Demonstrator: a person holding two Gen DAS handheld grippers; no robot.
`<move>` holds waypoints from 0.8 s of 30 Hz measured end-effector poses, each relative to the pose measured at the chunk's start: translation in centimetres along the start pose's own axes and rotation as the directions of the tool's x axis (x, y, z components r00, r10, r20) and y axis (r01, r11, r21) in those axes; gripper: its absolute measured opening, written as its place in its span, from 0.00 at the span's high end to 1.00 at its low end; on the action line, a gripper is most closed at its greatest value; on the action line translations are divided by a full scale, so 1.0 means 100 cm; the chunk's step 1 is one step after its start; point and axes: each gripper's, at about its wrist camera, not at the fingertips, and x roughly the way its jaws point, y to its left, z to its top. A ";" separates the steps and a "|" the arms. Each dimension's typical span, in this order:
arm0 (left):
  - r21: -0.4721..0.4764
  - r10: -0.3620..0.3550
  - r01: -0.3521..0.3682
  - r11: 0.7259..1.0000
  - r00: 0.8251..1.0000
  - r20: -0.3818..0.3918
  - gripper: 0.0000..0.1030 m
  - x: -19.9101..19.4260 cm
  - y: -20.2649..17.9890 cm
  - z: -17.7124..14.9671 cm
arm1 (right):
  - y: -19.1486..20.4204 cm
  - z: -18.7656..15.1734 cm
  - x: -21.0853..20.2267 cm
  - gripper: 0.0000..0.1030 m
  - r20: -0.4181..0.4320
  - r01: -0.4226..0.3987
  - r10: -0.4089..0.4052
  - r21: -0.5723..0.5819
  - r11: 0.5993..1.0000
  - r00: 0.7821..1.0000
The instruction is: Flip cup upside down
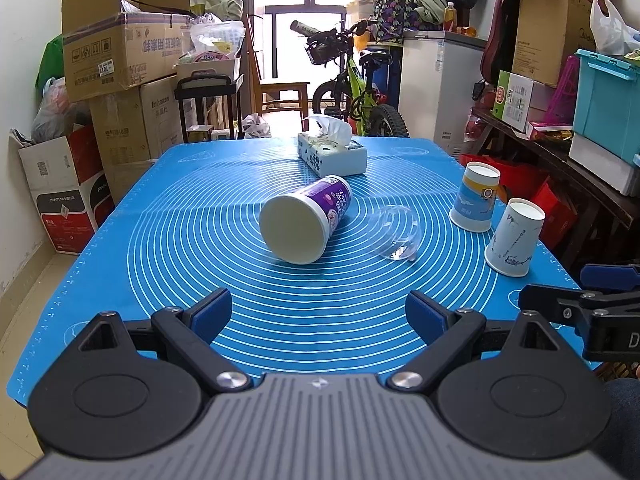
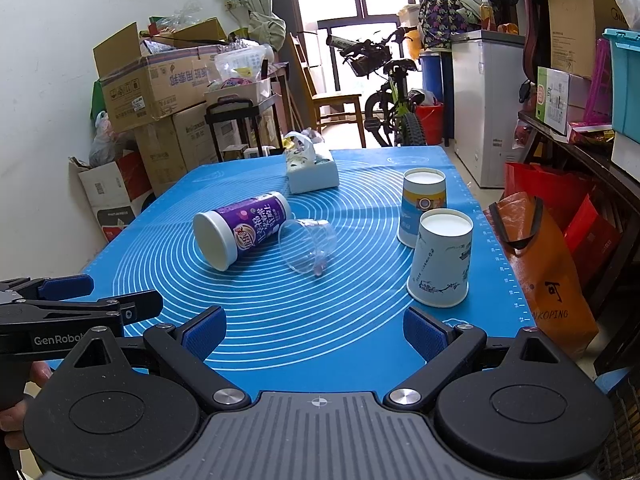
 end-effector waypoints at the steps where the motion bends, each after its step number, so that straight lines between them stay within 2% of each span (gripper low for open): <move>1: 0.000 0.000 0.000 1.000 1.000 0.000 0.10 0.000 0.000 0.000 | 0.000 0.000 0.000 0.08 0.000 0.000 0.000 0.000 1.000 1.000; 24: -0.002 0.002 -0.002 1.000 1.000 -0.005 0.10 0.001 0.003 -0.001 | 0.000 -0.001 0.002 0.08 -0.002 0.000 0.000 0.001 1.000 1.000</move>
